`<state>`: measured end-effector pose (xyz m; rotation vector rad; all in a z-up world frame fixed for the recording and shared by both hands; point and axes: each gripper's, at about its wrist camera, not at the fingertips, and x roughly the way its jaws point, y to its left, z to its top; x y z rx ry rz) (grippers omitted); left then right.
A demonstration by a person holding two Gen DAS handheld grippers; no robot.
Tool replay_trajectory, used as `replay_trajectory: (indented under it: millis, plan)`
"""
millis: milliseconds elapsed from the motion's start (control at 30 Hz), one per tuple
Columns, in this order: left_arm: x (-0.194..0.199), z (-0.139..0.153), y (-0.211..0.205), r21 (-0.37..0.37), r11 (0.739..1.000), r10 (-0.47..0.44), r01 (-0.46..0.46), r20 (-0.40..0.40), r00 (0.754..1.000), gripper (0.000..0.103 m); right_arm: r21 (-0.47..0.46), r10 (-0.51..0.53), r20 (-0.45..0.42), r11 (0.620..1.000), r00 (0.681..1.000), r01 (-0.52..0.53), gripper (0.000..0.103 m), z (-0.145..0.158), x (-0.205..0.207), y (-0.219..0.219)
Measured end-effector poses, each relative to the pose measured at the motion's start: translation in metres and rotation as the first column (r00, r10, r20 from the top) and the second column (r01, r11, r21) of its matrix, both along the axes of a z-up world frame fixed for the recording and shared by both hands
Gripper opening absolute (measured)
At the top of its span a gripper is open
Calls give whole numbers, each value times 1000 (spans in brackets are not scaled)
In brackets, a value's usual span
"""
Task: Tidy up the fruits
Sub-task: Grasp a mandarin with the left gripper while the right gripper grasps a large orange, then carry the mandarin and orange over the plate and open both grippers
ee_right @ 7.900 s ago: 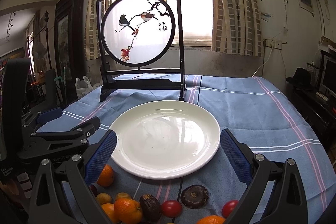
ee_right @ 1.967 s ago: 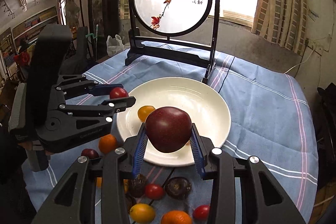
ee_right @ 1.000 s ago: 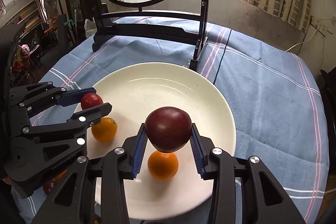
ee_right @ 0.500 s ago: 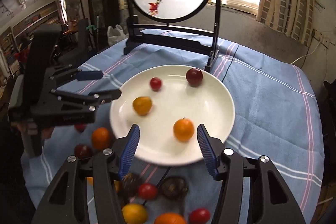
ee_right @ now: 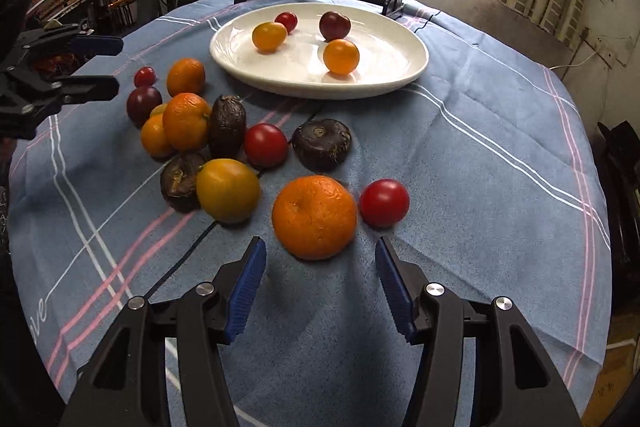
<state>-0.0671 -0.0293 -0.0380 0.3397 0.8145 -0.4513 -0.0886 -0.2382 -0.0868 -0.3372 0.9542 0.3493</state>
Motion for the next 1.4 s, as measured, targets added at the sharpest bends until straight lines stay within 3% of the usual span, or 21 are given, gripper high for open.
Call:
replay_trajectory:
  millis: [33,100,433,700,733,833,967,1133,1267,1400]
  plan:
    - [-1,-1,-5,5,1000,-17,17,-1,1000,71,5,3,3,1000,1000,-3,57,-2,2,1]
    - [-3,-5,-16,16,999,-47,47,-8,999,71,31,5,3,1000,1000,-5,45,-2,4,2]
    - [9,-27,-56,45,988,-149,151,-29,988,71,91,-17,15,996,1000,16,43,16,-8,-16]
    - [23,-39,-62,16,985,-167,169,-93,982,49,98,-6,29,995,1000,3,43,22,-11,-12]
    - [23,-39,-62,21,987,-160,162,-88,983,43,97,-5,30,995,1000,2,43,23,-11,-11]
    - [21,-37,-58,10,987,-160,161,-86,983,42,102,-4,40,995,999,0,43,26,-12,-8]
    - [13,-13,-42,-39,989,-142,141,-27,990,42,108,1,67,994,998,-8,43,38,-15,-4]
    - [21,37,-18,-98,995,-21,31,95,995,42,127,23,145,991,989,-42,43,69,-12,8]
    - [40,69,-10,-151,987,77,-53,158,985,42,149,36,226,986,974,-71,43,100,2,20]
    - [59,81,-16,-147,981,155,-126,206,966,42,174,30,270,981,962,-80,43,123,28,31]
